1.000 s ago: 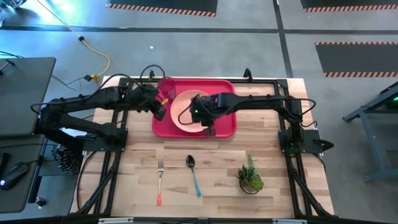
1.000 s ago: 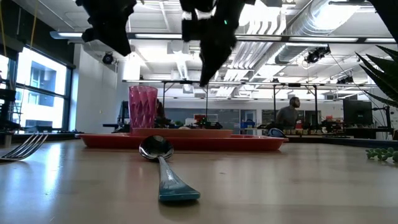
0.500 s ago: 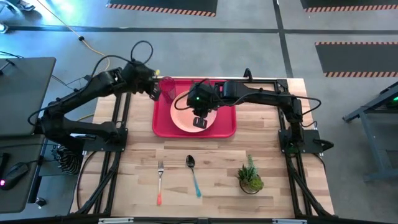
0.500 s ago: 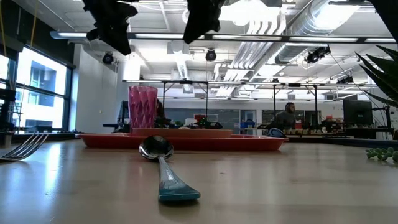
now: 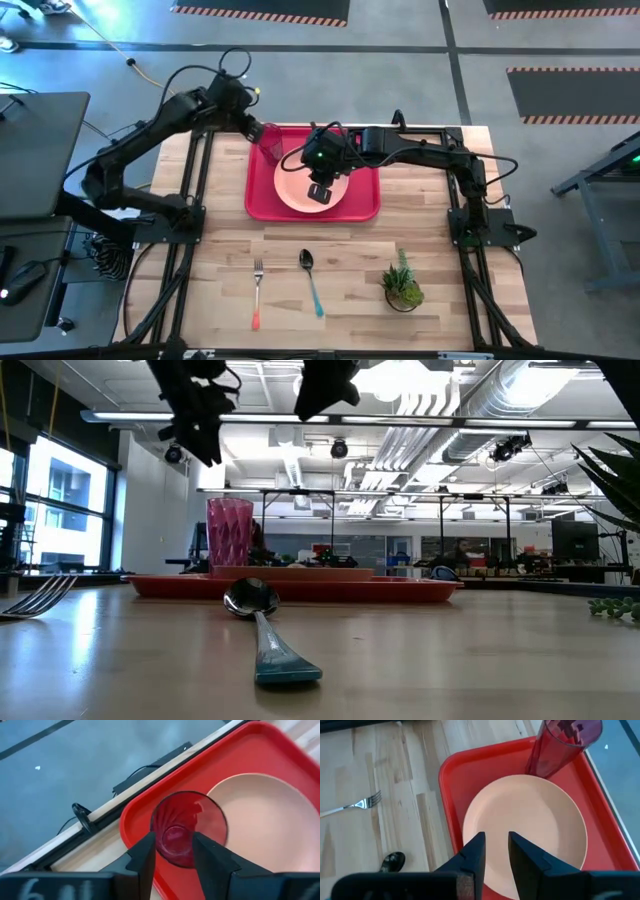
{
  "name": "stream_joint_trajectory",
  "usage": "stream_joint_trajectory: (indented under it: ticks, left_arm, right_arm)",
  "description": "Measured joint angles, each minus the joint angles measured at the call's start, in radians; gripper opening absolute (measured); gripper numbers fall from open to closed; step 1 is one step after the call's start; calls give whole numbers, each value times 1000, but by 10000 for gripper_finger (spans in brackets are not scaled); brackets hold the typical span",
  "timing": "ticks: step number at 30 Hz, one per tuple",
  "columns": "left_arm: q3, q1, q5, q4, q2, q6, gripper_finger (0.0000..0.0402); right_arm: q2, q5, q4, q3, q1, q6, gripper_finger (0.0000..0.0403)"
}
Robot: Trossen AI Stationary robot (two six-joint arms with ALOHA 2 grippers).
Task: Pick and place plate/cup/fork/spoon on tray
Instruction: Adjust the red cup on the red tray
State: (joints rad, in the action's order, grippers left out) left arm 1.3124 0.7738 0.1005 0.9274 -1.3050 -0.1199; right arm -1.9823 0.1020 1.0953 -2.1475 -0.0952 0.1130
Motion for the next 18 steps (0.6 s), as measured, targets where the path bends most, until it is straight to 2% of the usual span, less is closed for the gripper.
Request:
stream_joint_trajectory:
  ticks: [9,18]
  left_arm:
    - [22,40,-20,37,-132,74,122]
    - [22,47,-21,37,-196,80,122]
  right_arm:
    - [0,0,1,0,0,18,75]
    - [0,0,1,0,0,-6,75]
